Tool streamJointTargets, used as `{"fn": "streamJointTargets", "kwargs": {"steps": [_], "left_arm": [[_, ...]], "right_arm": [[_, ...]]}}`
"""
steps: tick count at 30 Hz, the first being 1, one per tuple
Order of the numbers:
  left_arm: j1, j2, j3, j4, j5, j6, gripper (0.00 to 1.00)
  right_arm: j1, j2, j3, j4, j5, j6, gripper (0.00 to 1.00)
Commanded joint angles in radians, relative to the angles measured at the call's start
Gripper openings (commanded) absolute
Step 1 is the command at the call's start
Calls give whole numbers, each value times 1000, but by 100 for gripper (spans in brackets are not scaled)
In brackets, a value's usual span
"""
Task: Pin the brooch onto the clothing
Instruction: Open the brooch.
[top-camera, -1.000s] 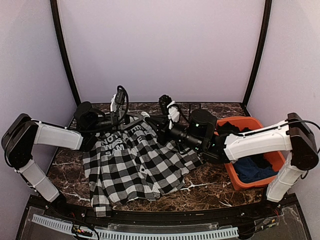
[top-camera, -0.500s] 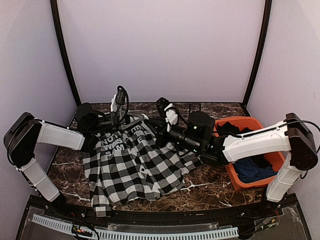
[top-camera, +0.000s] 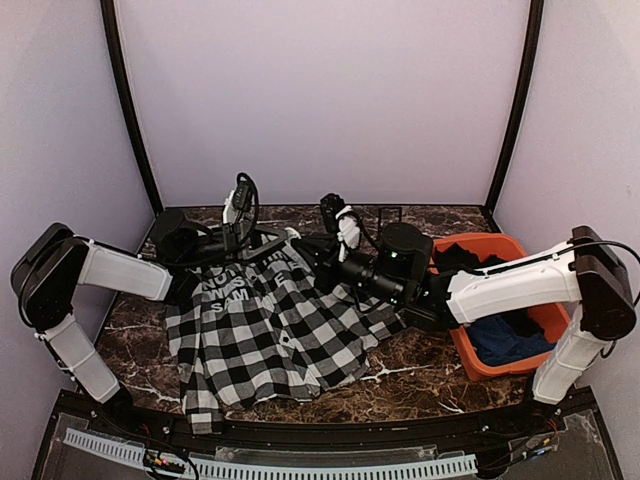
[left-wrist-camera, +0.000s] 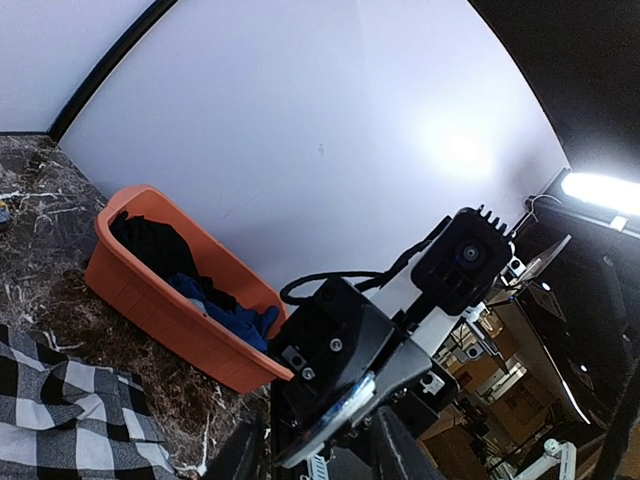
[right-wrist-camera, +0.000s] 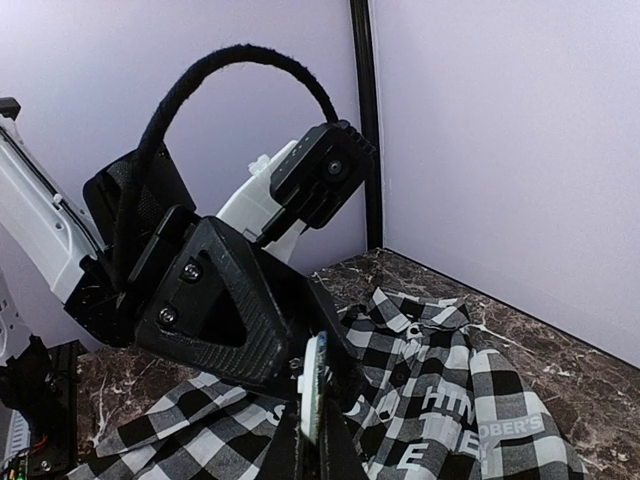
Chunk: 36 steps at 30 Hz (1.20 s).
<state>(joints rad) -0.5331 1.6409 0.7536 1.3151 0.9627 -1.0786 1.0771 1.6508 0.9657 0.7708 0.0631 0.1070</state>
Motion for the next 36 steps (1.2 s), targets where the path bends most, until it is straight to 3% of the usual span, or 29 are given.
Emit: {"fn": "streamJointTargets", "kwargs": {"steps": [1,16,36], "left_arm": [[2,3,1,86,23,-25,37],[4,6,3,86,22,-22,33],[5,1,3,69,22,-12,18]], "right_arm": [[-22,-28,-21,59,-30,64,0],[-27,-16,-1,40,-57,75,0],[6,6,42,-5,-30,24,0]]}}
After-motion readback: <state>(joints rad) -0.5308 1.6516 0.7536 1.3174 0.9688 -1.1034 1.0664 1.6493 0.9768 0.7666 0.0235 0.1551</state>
